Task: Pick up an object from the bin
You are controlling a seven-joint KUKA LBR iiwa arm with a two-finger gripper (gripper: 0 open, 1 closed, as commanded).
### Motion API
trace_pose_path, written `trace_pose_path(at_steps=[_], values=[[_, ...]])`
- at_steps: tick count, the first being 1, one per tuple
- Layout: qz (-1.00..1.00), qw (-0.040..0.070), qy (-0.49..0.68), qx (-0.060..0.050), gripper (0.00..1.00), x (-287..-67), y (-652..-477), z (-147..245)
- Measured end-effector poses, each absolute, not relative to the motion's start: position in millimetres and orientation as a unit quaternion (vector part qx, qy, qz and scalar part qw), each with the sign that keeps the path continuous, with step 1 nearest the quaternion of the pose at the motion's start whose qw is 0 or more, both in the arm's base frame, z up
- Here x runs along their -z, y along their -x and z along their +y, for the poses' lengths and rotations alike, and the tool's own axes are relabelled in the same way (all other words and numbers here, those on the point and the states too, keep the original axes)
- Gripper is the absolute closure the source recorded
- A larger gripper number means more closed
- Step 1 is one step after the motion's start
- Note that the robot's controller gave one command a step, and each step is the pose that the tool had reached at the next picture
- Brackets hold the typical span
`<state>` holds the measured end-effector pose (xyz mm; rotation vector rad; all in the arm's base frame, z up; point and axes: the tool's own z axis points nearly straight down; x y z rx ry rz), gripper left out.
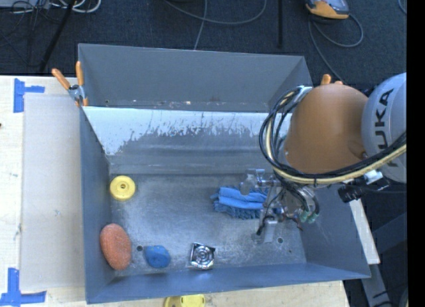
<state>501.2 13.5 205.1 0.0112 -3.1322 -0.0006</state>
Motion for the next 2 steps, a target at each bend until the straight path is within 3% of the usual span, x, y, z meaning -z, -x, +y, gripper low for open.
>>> trace_pose_path(at_steps=[1, 2], values=[[-1.000, 0.001, -0.003, 0.000, 0.00, -209.5, -502.6, 13.4], [-1.000, -0.002, 0.012, 0.000, 0.00, -126.9, -540.7, -11.9]])
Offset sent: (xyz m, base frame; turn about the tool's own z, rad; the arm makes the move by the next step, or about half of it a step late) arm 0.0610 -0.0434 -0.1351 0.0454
